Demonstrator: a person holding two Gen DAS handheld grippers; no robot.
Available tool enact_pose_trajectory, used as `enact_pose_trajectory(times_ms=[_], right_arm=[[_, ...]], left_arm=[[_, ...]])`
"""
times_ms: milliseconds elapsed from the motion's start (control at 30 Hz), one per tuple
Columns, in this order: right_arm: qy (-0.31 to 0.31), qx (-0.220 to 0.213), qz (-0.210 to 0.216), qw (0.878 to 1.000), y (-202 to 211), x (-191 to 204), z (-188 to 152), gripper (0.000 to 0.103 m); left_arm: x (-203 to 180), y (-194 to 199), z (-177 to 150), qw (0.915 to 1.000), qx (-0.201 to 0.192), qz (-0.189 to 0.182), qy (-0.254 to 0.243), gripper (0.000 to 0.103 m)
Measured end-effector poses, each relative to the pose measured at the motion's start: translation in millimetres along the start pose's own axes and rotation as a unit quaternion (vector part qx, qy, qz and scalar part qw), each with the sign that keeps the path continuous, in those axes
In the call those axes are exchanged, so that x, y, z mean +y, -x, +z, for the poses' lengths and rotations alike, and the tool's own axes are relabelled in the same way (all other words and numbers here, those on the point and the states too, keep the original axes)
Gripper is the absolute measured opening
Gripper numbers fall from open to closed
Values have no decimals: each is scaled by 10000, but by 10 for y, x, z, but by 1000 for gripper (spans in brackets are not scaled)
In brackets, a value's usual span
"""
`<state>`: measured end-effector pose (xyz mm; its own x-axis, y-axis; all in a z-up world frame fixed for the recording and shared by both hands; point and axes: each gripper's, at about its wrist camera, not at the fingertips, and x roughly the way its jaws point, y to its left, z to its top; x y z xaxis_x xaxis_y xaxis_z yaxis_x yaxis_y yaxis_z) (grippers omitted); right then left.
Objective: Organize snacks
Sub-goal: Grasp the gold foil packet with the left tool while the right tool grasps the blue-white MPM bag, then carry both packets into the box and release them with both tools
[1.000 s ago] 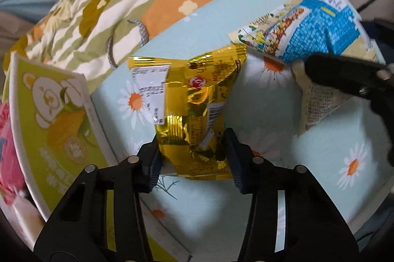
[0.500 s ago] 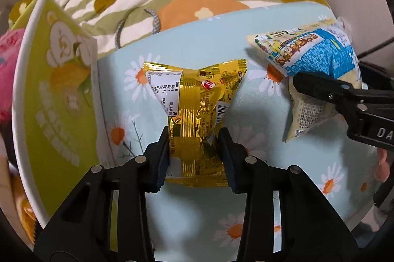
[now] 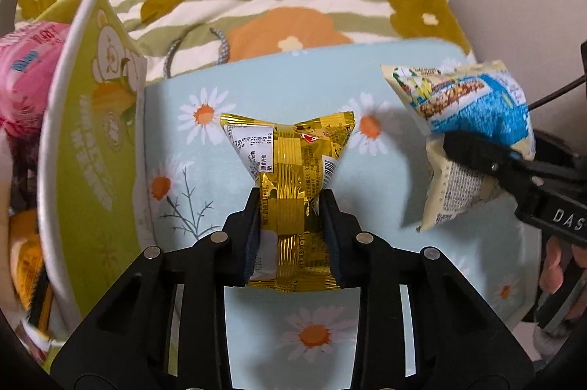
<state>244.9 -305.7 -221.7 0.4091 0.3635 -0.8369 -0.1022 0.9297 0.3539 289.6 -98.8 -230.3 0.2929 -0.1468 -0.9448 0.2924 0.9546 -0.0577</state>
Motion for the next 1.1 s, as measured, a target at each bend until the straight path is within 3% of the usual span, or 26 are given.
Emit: enact_pose_trajectory(times_ms=[300,500,767,1100], right_arm=[[5,-408,-7,9992,507,174,52,52],[235,-842,129,9961,995,556,246,52],[633,-1228,491,9892,1273,1388,498,52],[739,-1210,921,9856,819,2459,820,52]], left_arm=[[-38,777,50,9961,-837,-261,88,30],[237,1401,63,9893,-1370,-347,364,30],[1033,2003,9,9822,-1737,-164,701,30],[2334,2158,86,9813,-1649,73,988,30]])
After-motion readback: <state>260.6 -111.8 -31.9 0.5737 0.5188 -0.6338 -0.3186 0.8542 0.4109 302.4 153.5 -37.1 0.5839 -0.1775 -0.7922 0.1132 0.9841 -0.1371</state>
